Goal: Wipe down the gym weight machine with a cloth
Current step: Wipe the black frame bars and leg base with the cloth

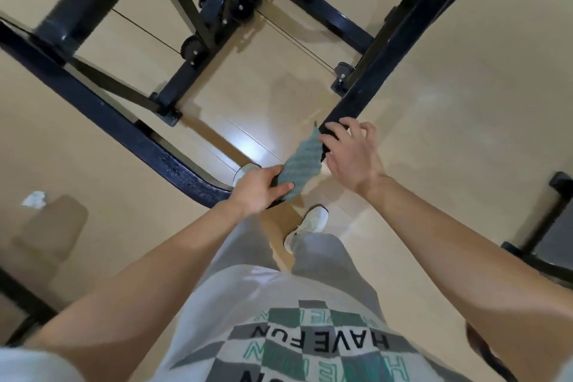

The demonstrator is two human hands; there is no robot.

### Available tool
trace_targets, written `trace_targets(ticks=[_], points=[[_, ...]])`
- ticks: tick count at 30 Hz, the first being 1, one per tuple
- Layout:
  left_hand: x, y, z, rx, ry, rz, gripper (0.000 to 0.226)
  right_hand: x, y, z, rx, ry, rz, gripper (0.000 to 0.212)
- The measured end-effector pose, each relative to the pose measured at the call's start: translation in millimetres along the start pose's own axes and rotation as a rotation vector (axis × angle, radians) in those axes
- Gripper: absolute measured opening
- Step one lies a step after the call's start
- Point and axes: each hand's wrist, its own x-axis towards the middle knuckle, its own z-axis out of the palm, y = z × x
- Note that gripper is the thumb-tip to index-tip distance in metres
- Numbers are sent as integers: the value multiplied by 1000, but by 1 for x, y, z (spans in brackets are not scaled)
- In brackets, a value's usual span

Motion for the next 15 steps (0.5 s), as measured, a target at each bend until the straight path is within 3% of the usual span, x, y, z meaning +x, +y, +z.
trace_targets(ticks=[4,7,9,13,15], points=[[3,22,5,-28,89,-52,30,5,11,-3,270,54,-98,32],[10,34,4,-70,115,-77,27,16,13,1,438,-115,-247,40],[16,37,5,-169,107,-77,28,22,16,0,427,-212,-263,44],[29,35,3,-366,97,-56,33,47,33,-4,293,-200,-302,38],[37,39,1,-433,97,-44,34,63,47,-10,225,-277,-310,37]])
